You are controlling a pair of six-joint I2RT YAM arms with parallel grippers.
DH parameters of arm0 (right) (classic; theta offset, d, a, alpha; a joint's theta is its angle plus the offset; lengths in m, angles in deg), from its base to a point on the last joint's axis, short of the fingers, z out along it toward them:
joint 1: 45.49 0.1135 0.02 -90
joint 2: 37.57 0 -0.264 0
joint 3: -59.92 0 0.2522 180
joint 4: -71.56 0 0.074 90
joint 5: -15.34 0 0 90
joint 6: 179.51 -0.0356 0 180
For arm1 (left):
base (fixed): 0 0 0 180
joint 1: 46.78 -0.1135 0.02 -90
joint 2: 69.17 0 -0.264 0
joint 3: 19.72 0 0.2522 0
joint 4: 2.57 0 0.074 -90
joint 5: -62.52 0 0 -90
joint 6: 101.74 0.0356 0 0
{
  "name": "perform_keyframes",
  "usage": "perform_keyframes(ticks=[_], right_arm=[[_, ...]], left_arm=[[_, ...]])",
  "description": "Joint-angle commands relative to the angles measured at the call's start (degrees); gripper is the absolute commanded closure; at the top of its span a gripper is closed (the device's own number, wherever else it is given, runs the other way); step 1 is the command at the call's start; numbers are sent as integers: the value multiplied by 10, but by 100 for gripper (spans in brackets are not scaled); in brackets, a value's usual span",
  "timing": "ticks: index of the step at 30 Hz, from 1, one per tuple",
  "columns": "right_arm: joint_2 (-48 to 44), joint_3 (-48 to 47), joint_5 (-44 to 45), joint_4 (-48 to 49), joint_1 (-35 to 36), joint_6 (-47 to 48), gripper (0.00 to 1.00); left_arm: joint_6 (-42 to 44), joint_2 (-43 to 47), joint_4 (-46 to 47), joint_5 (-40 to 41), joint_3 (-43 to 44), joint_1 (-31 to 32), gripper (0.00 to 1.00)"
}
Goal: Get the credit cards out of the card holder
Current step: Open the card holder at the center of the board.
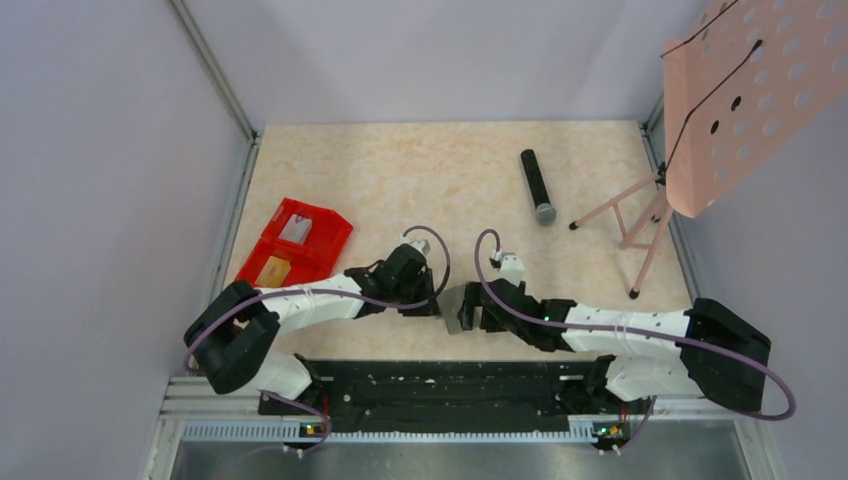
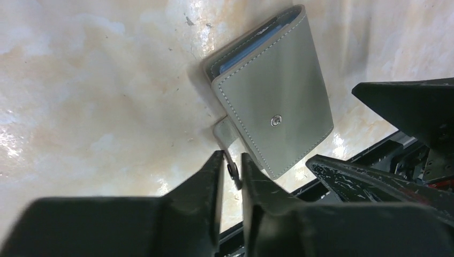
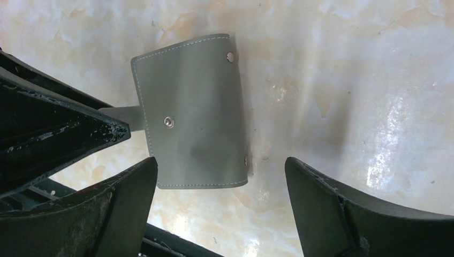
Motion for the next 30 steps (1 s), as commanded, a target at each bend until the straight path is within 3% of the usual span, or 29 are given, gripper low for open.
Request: perform_keyframes(ticks=[1,6,30], right_arm=[[16,-16,-13,47,7,19,11],[62,-51,-10,32,8,34,4],[127,-90,26,14,38,35,1]], left_arm=[[3,22,6,5,2,-1,82],[-15,52,57,-15,-40,-1,100],[-39,145,130,-3,-106,-6,100]])
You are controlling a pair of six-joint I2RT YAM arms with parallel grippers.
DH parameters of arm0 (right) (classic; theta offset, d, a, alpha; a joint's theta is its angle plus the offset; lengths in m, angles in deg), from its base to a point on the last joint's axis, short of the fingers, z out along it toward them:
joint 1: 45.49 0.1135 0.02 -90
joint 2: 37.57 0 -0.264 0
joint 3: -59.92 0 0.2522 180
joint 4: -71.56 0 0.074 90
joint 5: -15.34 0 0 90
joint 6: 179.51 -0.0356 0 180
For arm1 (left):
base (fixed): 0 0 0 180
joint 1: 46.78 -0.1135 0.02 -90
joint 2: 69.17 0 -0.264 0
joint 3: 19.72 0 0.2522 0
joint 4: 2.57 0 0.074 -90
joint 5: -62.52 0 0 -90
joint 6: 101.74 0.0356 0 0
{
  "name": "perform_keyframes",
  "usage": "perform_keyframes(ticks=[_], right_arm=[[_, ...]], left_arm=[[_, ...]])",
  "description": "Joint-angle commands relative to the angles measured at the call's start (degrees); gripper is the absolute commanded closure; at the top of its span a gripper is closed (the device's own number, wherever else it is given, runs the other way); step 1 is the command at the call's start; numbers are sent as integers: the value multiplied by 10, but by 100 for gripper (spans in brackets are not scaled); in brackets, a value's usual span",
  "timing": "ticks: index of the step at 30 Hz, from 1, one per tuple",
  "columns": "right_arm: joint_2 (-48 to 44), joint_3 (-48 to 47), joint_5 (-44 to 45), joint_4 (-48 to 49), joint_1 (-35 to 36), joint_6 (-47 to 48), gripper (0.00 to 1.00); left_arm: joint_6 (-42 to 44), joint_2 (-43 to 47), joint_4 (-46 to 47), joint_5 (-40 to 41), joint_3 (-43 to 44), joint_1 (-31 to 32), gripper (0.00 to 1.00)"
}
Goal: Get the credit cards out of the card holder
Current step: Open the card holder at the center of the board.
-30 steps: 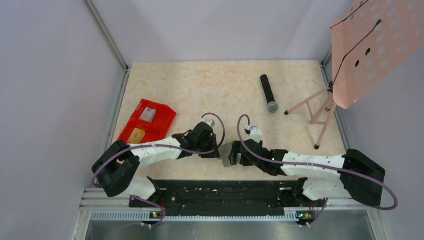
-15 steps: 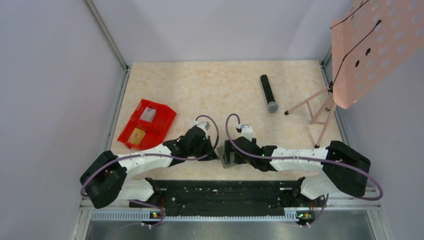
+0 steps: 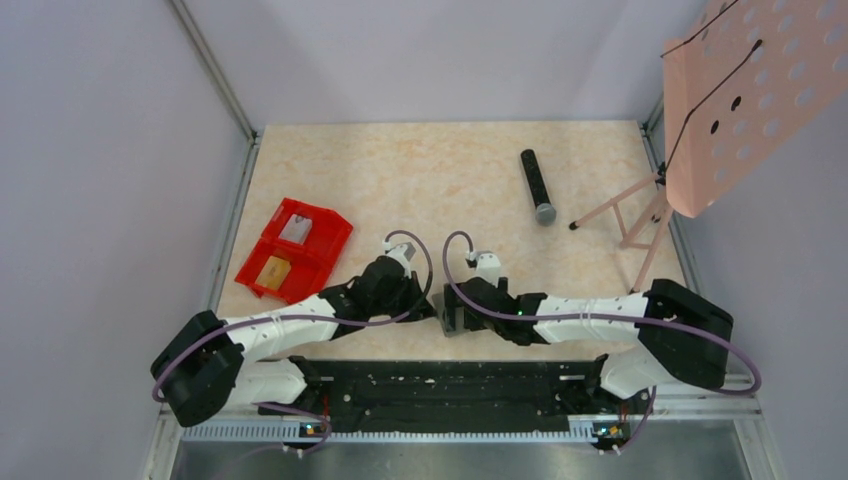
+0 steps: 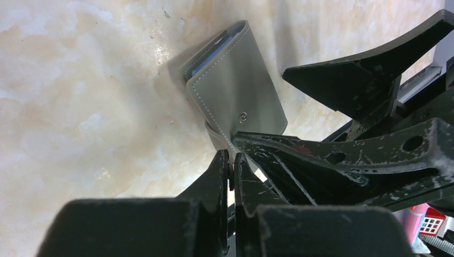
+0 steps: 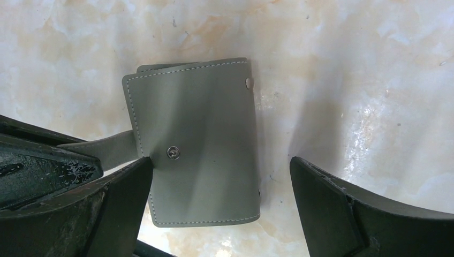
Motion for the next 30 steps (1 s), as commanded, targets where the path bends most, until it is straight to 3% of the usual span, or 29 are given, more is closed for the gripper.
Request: perform_keyframes(ticks=[1,30], right_arm=[[15,-26,13,-1,17,0,1],[44,-66,45,-54,46,-17,1]], left_arm=[[-3,18,37,7,-1,-2,100],[-8,32,37,12,-6,-3,100]])
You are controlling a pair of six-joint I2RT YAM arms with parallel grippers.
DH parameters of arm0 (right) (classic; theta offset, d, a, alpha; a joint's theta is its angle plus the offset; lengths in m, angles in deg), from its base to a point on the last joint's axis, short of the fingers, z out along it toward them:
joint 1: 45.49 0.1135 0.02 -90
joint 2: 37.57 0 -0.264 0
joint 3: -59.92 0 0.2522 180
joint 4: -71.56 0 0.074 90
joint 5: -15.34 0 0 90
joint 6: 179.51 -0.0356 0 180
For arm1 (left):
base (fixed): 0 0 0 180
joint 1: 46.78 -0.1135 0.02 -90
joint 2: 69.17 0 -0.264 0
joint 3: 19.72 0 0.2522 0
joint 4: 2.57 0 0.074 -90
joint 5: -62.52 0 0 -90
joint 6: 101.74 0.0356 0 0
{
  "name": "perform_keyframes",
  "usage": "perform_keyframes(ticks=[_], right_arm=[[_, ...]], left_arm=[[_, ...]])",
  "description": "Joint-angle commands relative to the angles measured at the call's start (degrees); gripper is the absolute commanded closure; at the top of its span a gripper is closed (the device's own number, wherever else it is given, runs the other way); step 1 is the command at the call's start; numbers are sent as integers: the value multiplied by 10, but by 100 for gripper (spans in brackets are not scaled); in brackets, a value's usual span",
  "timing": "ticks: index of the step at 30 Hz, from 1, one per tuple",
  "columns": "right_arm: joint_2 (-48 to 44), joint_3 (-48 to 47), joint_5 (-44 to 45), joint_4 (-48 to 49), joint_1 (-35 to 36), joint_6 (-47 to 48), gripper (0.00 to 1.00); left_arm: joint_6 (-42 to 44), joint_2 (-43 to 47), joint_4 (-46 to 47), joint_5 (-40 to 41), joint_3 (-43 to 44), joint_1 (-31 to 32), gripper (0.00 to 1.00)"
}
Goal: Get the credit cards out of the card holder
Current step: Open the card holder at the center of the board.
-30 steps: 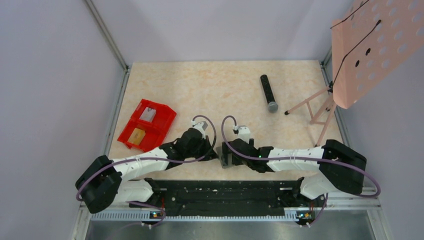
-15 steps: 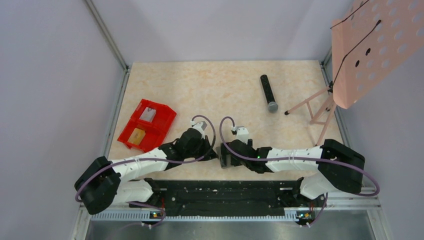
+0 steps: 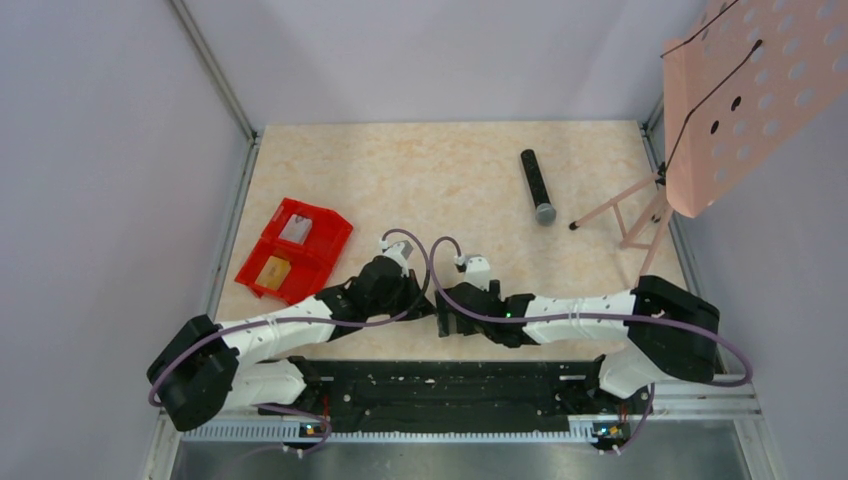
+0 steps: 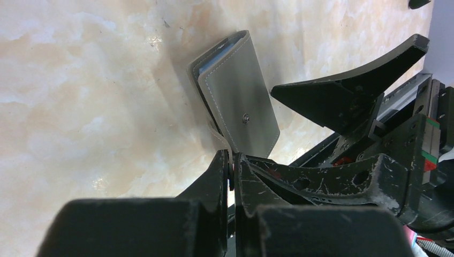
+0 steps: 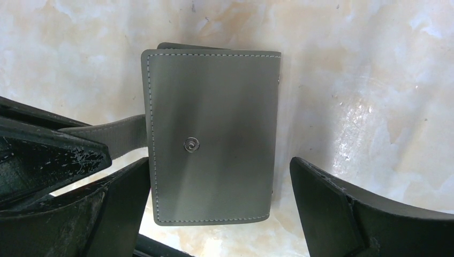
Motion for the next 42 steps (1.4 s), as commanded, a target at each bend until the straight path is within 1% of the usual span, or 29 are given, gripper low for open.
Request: perform_keyframes(ticks=[1,4,8,16,20,31,34,39,42], right_arm=[[11,-28,32,-26,12,-13,1],[5,-29,41,-36,11,-15,2],[-14,-23,46,-35,12,-13,4],[-36,-16,65,-49,11,-16,12],[-51,-14,80,-58,11,-11,18],[-79,-6,79,-54,-1,16,23],[-84,-3,77,-51,-5,25,32],[-97,8,70,-53,-24,28,38],[-114,16,68,-59,-34,25,46]], left_arm=[[-5,16,30,4,-1,-1,100],[-3,15,28,6,-2,-2,100],[2,11,19,17,-3,-2,100],[7,13,15,27,-16,-3,100],[8,14,14,28,-21,-3,100],[12,9,12,27,-21,-2,100],[13,9,11,27,-21,-3,100],[15,7,8,30,-22,-4,100],[18,-1,3,36,-20,-4,100]])
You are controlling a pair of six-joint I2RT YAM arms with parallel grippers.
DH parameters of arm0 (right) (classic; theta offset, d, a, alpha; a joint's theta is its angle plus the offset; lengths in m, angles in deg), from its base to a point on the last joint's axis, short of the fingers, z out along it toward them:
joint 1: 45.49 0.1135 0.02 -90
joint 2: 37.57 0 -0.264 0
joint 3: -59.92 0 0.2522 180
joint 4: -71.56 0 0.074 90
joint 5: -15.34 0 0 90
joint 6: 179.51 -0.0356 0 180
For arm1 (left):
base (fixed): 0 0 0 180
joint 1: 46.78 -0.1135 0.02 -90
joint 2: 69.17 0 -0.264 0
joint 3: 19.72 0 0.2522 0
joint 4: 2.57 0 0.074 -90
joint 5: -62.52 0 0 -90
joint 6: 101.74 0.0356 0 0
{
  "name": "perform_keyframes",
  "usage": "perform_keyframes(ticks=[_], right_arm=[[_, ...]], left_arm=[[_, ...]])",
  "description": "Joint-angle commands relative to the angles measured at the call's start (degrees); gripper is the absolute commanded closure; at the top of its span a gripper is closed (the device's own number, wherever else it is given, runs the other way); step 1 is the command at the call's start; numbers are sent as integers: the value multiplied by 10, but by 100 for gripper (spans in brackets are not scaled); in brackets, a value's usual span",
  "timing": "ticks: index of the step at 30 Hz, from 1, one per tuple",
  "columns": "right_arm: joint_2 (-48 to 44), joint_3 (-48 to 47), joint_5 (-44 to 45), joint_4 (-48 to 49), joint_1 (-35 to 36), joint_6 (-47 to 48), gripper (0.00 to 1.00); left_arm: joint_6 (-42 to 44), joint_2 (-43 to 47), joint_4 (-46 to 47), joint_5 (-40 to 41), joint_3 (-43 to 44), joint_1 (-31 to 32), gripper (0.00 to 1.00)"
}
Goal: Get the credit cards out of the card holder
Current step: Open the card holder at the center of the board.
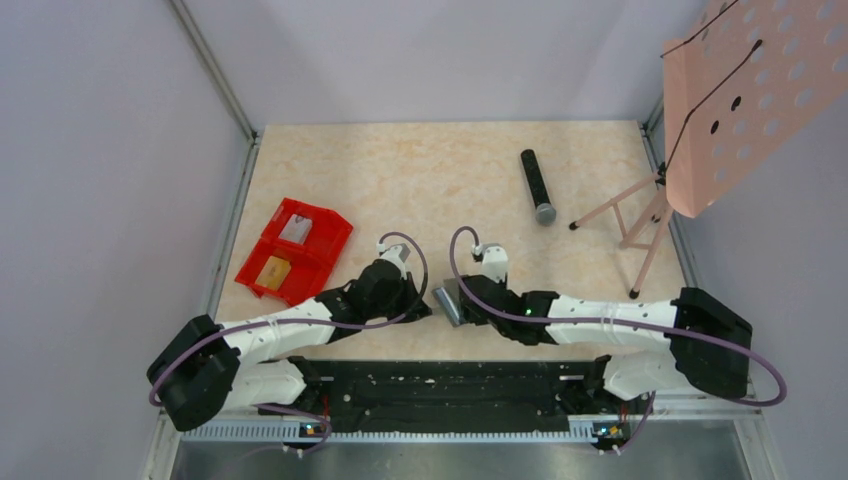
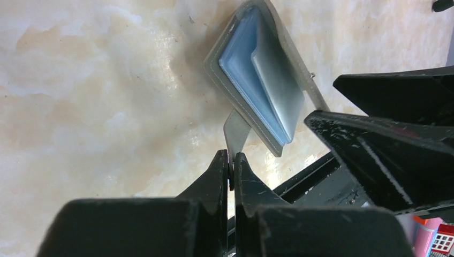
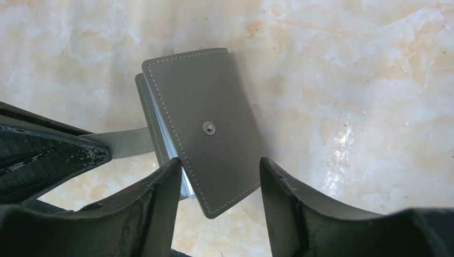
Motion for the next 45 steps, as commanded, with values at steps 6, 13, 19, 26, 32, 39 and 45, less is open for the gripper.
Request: perform_keyframes(ticks=[6,13,19,26,32,39,45], right_arm=[[-66,43,-3,-22,-59,-6,69],[-107,89,-24,-37,-105,-19,80],[-124,124,-49,-37,-131,-31,82],[-144,94,-69,-82,-132,-43,63],[-198,41,-102,-110,-131,-28,59],[-221,14,-150,-48,-121,-8,55],[-173,-15,-160,34,-70,3,60]], left_arm=[[12,-12,3,18,-12,-7,100],[18,-12,-24,29,-14,-12,100],[29,-1,-39,29,-12,-24,100],[32,3,-15,-7,-10,-26,100],[36,2,-7,-15,-10,-26,100],[36,3,-4,-21,-4,-26,100],[33,13,-5,-26,-6,-26,100]])
